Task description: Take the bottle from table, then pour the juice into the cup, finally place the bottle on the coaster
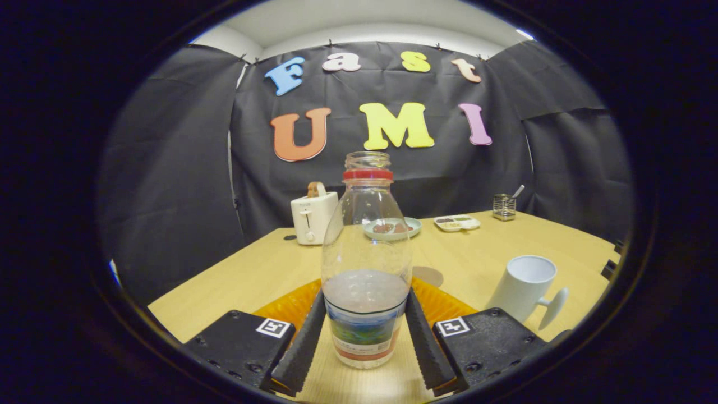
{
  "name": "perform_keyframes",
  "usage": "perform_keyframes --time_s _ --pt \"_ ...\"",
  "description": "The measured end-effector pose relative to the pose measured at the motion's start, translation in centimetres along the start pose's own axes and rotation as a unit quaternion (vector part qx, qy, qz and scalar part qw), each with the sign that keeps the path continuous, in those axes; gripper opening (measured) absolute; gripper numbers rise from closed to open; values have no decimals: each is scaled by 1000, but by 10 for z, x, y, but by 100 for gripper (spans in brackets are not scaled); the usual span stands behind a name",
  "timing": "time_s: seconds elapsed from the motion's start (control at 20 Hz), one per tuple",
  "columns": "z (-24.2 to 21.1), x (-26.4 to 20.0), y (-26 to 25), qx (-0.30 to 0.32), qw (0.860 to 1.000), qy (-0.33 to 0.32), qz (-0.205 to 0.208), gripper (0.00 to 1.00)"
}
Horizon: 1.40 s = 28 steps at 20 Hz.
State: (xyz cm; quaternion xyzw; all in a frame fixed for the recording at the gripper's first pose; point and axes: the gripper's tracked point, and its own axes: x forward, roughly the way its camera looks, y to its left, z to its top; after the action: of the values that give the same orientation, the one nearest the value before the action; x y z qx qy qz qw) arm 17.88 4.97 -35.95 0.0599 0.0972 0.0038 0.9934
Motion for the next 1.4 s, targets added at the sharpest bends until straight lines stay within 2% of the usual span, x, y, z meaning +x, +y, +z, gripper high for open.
perform_keyframes --time_s 0.15,0.35,0.5,0.6,0.85,0.95,1.2,1.4 --pt "-2 -3 2 76 997 18 20 80" --pt "7 -13 -1 163 986 26 34 79" --pt "19 -18 -9 246 968 13 40 79" --pt "30 -22 -15 308 950 2 48 78" --pt "35 -26 -19 371 926 12 65 79" --pt "47 -26 -26 411 909 -2 73 79" --pt "64 -28 -30 520 847 -21 108 78" --pt "71 -22 -32 562 819 -22 114 78"
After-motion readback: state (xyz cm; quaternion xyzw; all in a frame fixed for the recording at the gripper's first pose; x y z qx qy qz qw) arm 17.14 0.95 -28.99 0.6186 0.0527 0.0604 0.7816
